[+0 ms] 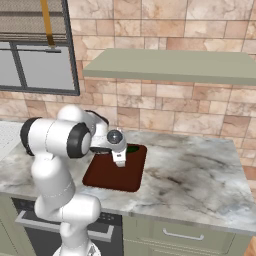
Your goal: Place the two vegetables and bowl onto the tray for setting up a vegetable dip station.
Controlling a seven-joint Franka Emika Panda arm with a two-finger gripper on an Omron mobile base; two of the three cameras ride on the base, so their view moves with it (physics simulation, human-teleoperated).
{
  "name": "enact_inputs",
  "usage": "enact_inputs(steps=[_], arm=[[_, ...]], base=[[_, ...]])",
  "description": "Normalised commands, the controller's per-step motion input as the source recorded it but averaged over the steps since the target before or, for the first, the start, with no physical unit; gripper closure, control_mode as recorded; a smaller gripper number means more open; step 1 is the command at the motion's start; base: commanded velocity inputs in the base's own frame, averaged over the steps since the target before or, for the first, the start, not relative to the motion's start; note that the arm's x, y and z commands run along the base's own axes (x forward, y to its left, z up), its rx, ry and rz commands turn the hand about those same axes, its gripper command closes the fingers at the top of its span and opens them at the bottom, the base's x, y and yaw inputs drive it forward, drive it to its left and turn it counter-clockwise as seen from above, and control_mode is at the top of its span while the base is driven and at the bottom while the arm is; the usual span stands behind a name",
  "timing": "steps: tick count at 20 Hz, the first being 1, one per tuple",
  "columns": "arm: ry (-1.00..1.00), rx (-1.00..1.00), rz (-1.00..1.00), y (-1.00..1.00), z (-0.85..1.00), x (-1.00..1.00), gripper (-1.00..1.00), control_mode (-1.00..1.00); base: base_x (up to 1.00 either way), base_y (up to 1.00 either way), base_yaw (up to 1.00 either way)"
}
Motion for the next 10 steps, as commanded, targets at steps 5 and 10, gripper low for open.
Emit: enact_inputs(steps=[5,10], arm=[[0.0,0.0,0.0,0.0,-0.06,0.15,1.0,-1.0],[0.0,0.0,0.0,0.0,-0.04,0.19,1.0,-1.0]], base=[[0.0,0.0,0.0],[0.0,0.0,0.0]])
